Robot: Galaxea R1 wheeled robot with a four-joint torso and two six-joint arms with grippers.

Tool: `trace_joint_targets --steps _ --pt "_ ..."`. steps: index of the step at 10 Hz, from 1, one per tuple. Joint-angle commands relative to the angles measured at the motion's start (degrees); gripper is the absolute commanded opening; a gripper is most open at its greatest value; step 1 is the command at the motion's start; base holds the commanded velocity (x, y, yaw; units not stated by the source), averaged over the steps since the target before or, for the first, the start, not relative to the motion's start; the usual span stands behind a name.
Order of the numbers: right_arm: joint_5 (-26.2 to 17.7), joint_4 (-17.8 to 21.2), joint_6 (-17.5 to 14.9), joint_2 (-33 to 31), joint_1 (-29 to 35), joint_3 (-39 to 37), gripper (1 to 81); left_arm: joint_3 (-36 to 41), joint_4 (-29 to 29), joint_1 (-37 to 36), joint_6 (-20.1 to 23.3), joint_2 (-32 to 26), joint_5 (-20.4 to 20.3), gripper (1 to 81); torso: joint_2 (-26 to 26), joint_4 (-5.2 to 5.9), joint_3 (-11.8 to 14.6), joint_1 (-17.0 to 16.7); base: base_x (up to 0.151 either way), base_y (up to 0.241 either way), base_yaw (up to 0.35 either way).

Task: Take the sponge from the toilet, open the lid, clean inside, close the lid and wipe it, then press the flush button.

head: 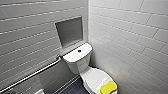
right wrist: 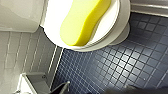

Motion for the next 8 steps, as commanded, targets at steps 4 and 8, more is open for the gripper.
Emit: trace_joint_targets --steps 4,8 --pt "-5.6 -0.1 1.0 4.5 9.3 -2.9 81.1 0.2 -0.9 1.3 0.1 -0.2 4.3 81.1 -11.9 0.00 -0.1 7.6 0.000 0.000 0.000" --pt "-5.2 -0.1 5.5 3.1 13.8 -3.5 81.1 -0.3 -0.9 1.4 0.1 0.4 4.4 81.1 -20.5 0.00 -0.4 12.9 0.000 0.000 0.000"
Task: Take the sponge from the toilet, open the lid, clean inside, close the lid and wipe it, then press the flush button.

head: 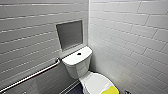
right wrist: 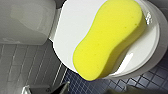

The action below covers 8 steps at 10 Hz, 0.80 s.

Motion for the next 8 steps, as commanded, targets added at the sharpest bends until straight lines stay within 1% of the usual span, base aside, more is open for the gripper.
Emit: trace_joint_targets --steps 1,3,4,5,8 --pt "-1.2 -0.1 3.7 -3.9 9.6 1.2 81.1 0.0 -0.3 1.2 0.1 0.2 4.2 81.1 -5.5 0.00 0.0 3.5 0.000 0.000 0.000" --pt "-1.5 0.0 5.6 -3.7 11.6 1.0 81.1 0.0 -0.3 3.4 0.1 0.7 4.1 81.1 -9.8 0.00 -0.1 6.2 0.000 0.000 0.000" --pt "-1.4 0.0 6.6 -3.2 11.8 0.6 81.1 0.0 -0.3 4.4 0.1 0.9 4.1 81.1 -6.2 0.00 -0.1 3.9 0.000 0.000 0.000" --pt "-1.5 -0.1 7.7 -2.2 11.7 -0.6 81.1 0.0 -0.1 5.6 0.1 1.6 4.1 81.1 -8.1 0.00 -0.1 5.1 0.000 0.000 0.000" --pt "-1.5 0.5 7.9 1.6 11.2 -4.7 81.1 0.0 -0.1 7.1 0.2 2.2 4.0 81.1 -9.3 0.00 -0.1 5.8 0.000 0.000 0.000"
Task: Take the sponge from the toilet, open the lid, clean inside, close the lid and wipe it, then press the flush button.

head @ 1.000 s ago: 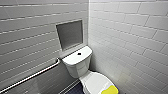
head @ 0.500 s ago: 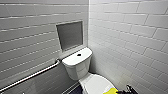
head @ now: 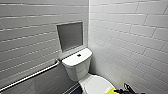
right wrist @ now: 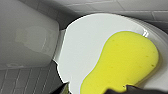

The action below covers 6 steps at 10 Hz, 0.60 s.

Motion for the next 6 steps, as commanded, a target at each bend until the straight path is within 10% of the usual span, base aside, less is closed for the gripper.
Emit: trace_joint_targets --steps 1,2,5,6 --pt "-1.0 1.8 0.5 1.8 6.7 -3.7 81.1 0.6 -0.1 0.4 0.2 -0.5 4.1 81.1 0.0 0.00 0.0 0.0 0.000 0.000 0.000" --pt "-0.9 2.2 0.7 3.1 6.9 -5.2 81.1 0.6 -0.2 0.5 0.1 -0.4 4.1 81.1 0.0 0.00 -5.4 0.0 0.000 0.000 0.000" --pt "-1.0 3.5 0.8 4.4 8.4 -6.8 81.1 -0.1 -0.3 0.3 0.1 -0.1 4.1 81.1 0.0 0.00 -8.4 0.0 0.000 0.000 0.000" --pt "-1.1 4.8 1.4 4.3 9.0 -6.8 81.1 -0.4 -0.3 0.2 0.1 0.1 4.1 81.1 0.0 0.00 -5.0 0.0 0.000 0.000 0.000"
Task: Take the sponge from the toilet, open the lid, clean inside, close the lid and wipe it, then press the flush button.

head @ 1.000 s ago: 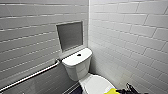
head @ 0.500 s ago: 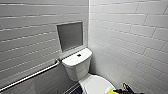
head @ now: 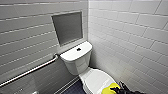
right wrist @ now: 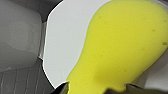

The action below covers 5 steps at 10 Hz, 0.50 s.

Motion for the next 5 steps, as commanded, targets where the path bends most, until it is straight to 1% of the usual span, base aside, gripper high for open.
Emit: trace_joint_targets --steps 1,3,5 --pt "-1.2 3.0 1.8 -1.9 8.2 0.2 81.1 -0.3 -0.4 1.2 0.1 0.2 4.6 81.1 0.0 0.00 0.2 0.0 0.000 0.000 0.000" --pt "-2.7 3.5 5.2 -1.9 8.6 0.2 81.1 -2.4 -0.5 1.2 0.1 1.4 4.6 81.1 0.0 0.00 -0.9 0.0 0.000 0.000 0.000" --pt "-2.9 3.7 7.6 -1.8 8.3 0.8 81.1 -4.3 -0.5 1.3 0.1 2.4 4.6 81.1 0.0 0.00 -1.0 0.0 0.000 0.000 0.000"
